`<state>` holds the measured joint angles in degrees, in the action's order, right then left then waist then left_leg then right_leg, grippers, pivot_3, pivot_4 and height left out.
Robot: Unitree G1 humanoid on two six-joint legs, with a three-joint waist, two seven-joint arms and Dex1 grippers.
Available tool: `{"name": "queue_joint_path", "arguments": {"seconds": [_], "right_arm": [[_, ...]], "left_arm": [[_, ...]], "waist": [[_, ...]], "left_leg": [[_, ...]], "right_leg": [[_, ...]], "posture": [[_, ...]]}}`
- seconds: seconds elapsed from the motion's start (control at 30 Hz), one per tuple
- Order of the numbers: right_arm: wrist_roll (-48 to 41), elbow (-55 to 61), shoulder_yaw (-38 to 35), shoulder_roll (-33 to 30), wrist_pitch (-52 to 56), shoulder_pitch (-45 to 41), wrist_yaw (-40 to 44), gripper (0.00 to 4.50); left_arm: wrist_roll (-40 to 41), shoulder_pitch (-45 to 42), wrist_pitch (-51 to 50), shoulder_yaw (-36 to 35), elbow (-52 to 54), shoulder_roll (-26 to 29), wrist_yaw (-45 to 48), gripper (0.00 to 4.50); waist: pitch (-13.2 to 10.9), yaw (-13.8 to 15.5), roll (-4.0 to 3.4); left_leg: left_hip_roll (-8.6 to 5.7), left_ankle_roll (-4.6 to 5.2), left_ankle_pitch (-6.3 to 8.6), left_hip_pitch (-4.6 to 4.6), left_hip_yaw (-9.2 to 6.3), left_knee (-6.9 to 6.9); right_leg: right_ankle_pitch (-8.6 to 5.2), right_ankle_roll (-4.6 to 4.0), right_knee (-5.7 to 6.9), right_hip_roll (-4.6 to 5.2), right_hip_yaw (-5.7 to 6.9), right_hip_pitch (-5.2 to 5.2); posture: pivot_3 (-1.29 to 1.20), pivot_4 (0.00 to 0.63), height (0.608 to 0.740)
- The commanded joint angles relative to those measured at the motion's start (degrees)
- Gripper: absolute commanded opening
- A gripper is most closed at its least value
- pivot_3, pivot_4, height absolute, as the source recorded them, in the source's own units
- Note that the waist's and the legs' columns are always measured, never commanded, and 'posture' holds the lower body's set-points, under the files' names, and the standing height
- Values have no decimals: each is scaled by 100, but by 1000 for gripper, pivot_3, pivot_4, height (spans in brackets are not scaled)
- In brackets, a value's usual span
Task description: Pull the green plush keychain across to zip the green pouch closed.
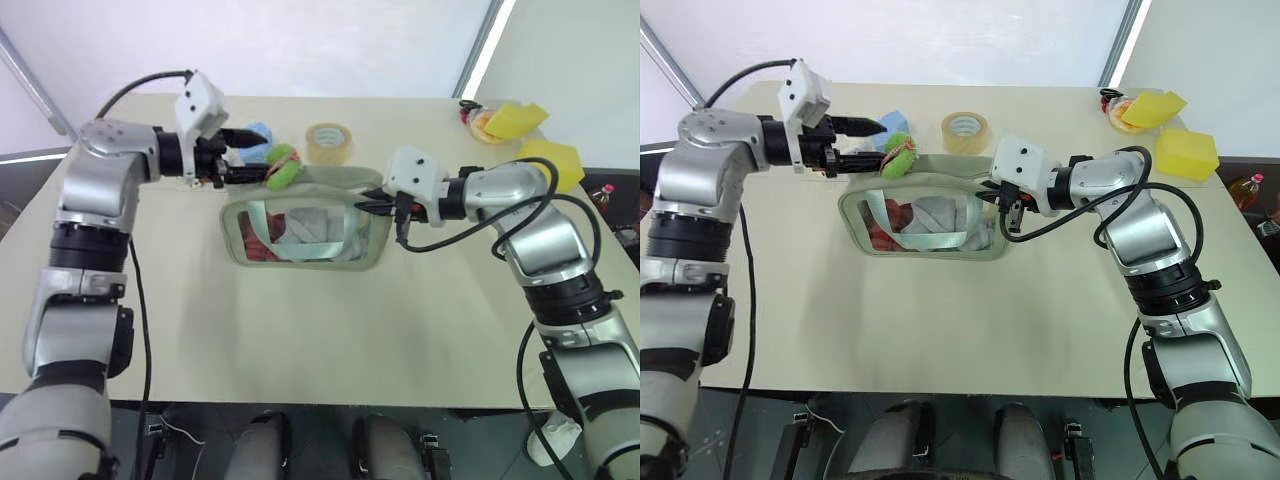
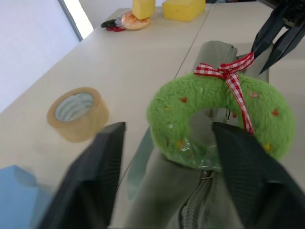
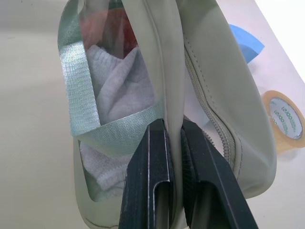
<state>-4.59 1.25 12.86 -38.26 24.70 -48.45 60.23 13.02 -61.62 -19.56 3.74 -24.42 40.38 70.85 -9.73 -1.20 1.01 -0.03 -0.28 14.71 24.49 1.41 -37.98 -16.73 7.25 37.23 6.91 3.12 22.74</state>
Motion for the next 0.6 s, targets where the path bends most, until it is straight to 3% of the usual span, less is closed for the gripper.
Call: {"name": "queue_joint_path", "arguments": {"seconds": [0.03, 0.13, 0.27, 0.4, 0.57, 0.6], "right_arm": [[106, -120, -12, 36, -130, -126, -91, 0], [126, -263, -5, 76, -227, -193, -80, 0], [180, -476, -2, 120, -423, -271, -24, 0], [208, -653, 30, 181, -545, -361, 13, 0], [238, -755, 49, 215, -624, -422, 86, 0], [243, -768, 47, 216, -633, -431, 98, 0]], "left_arm": [[-76, -344, 147, -215, -96, 439, 111, 3327], [3, -255, -7, -263, 84, 776, 287, 3327], [379, 481, -752, -396, 1161, 1231, 530, 3327], [574, 1469, -1150, -472, 2189, 1311, 331, 3327], [379, 1963, -1008, -364, 2440, 1252, -24, 3327], [297, 1974, -904, -328, 2350, 1185, -149, 3096]], "waist": [[0, -5, 0], [0, 2, -1], [0, 2, -1], [0, 7, -1], [0, 18, -1], [0, 19, -1]], "left_leg": [[0, 0, 0, -1, 0, 1], [0, 0, 0, -2, 0, 2], [1, 0, 0, -1, -2, 2], [7, 0, 0, -4, -6, 1], [7, 0, 0, -2, -5, 2], [6, 0, 0, -2, -5, 2]], "right_leg": [[0, 0, 1, 0, -1, 1], [0, 0, 1, 0, 0, -1], [0, 0, 0, 0, -2, -1], [0, 0, 1, 0, -3, -4], [0, 0, 0, 0, -3, -3], [0, 0, 0, 0, -3, -3]], "posture": [[0, 150, 740], [0, 150, 740], [0, 150, 740], [0, 150, 740], [0, 150, 740], [0, 150, 740]]}}
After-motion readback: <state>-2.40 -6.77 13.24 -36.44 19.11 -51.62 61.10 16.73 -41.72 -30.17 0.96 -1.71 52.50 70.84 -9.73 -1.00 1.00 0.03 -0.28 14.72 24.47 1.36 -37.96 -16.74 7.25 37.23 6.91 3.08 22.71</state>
